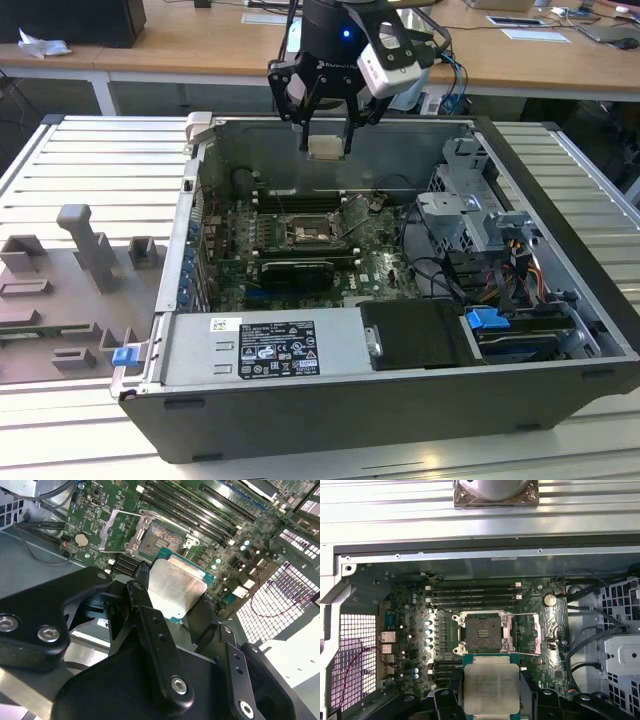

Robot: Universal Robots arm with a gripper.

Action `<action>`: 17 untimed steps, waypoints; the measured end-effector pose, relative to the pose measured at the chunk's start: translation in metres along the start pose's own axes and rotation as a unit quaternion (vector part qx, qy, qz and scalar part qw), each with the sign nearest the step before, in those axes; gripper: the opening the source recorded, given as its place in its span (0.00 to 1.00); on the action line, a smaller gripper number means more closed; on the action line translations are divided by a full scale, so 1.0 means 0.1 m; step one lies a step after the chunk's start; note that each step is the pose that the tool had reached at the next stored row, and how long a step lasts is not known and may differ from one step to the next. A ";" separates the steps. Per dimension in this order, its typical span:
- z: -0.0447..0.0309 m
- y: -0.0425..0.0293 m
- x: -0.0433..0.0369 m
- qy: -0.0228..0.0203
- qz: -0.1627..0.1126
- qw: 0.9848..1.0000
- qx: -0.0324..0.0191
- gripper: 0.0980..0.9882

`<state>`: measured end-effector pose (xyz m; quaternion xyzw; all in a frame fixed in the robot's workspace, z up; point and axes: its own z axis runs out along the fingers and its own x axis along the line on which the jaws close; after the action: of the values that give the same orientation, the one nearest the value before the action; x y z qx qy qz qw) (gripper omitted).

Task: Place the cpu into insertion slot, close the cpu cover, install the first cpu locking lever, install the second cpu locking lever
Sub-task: 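Place the cpu into insertion slot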

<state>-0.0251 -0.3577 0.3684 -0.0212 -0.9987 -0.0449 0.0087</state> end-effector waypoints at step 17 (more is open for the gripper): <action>0.003 0.000 0.000 -0.002 0.027 1.000 -0.001 0.50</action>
<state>-0.0251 -0.3577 0.3681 -0.0479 -0.9978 -0.0451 0.0075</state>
